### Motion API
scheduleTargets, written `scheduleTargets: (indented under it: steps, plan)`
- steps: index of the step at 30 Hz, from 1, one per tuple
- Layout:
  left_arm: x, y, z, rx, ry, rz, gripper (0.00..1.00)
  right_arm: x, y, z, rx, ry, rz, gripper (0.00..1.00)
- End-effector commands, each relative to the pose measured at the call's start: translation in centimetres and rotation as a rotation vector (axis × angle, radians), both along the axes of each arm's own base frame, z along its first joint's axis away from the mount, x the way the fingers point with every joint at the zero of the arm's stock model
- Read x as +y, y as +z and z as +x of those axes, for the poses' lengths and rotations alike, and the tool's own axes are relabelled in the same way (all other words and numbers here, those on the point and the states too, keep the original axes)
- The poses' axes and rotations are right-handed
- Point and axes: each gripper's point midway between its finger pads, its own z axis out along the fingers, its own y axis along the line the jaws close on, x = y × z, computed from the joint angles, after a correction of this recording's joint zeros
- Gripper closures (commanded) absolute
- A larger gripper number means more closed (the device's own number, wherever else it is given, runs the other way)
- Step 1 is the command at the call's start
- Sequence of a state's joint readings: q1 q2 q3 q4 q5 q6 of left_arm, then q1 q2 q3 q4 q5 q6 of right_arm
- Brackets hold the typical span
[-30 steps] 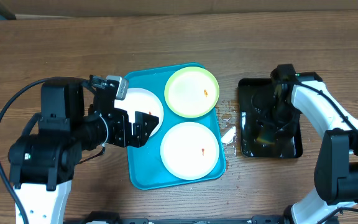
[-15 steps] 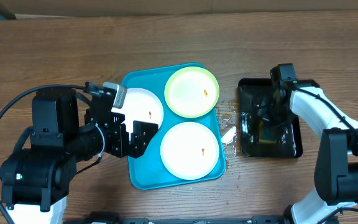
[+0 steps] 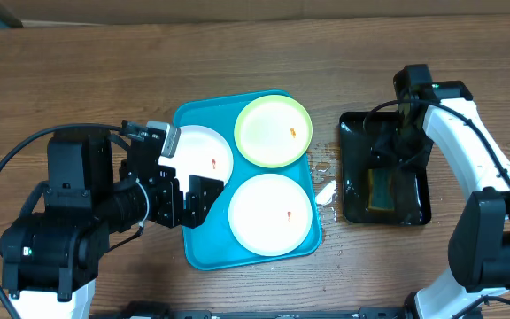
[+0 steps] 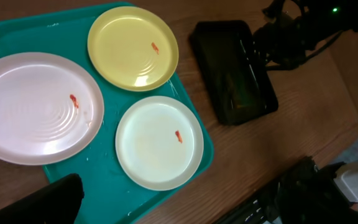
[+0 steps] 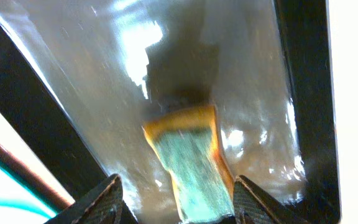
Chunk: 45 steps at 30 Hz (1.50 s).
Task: Clean dirty plates on tray and stack at the side
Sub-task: 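Grasp the sponge with the right gripper in the black tray, then grip the cream plate rim with the left gripper to hold it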
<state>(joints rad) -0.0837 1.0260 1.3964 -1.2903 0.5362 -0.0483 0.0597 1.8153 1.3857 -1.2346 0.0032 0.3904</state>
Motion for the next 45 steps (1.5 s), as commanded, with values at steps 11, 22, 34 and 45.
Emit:
scheduleTargets:
  steps: [11,22,34,45]
  plan:
    - [2.5,-2.5,-0.3,0.071,0.079,0.139,0.0,0.4,-7.0,-3.9,0.051,-0.011,0.036,0.71]
    - [2.5,-9.4,-0.5,0.307,0.135,0.126,0.05,0.5,-6.3,-3.9,0.062,-0.011,0.043,0.96]
    - [0.6,-17.7,-0.1,0.403,0.094,0.191,0.16,0.6,-5.7,-3.8,0.069,-0.012,0.046,0.96]
    - [0.1,-21.8,0.8,0.469,0.154,0.37,0.1,1.3,-5.7,-2.4,0.013,-0.012,0.087,0.96]
